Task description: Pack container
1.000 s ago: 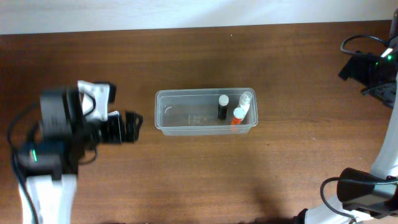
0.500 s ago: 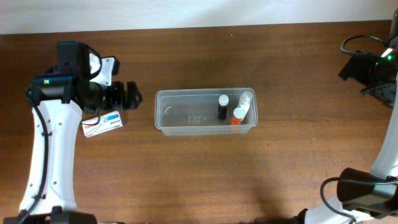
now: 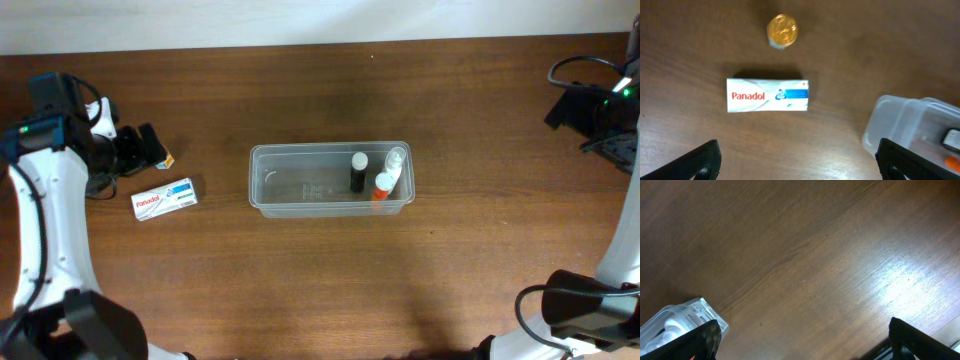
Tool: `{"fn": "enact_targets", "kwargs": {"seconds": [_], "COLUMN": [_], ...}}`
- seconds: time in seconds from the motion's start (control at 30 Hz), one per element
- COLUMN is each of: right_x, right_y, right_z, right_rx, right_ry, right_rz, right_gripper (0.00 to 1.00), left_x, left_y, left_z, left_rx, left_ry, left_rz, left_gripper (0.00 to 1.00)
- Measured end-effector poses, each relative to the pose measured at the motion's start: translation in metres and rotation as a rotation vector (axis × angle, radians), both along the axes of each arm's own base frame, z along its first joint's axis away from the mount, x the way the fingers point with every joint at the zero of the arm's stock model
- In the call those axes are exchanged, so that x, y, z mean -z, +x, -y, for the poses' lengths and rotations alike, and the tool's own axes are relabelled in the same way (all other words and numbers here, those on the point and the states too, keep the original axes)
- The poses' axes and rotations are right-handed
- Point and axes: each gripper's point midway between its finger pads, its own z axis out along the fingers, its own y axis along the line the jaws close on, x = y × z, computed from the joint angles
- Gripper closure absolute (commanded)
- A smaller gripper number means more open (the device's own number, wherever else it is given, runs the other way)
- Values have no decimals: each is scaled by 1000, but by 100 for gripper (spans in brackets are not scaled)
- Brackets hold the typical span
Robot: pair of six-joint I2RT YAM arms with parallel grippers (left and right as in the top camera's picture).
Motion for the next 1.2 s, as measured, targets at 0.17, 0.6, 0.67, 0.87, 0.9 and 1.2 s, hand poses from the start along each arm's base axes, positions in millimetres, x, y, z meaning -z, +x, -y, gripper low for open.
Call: {"fn": "enact_targets", "kwargs": {"seconds": [0.17, 0.6, 0.67, 0.87, 0.9, 1.2], "right_x": [0, 0, 0, 0, 0, 0], "right_y": [0, 0, 0, 0, 0, 0], "right_z": [0, 0, 0, 0, 0, 0], "right_rx": [0, 0, 0, 0, 0, 0], "right_ry": [0, 0, 0, 0, 0, 0], "right_rz": [0, 0, 0, 0, 0, 0], "right_gripper": [2, 1, 2, 2, 2, 2], "left_x": [35, 119, 130, 131, 131, 130], "left_y": [-9, 1, 3, 22, 26, 39], "left_z": [-13, -26, -27, -29, -28, 16], "left_rx": [-9, 33, 35, 78, 109, 623], "left_ry": [53, 70, 66, 103, 114, 276], "left_rz": [-145, -321, -334, -266, -255, -235], "left_gripper": [1, 1, 1, 0, 1, 1]}}
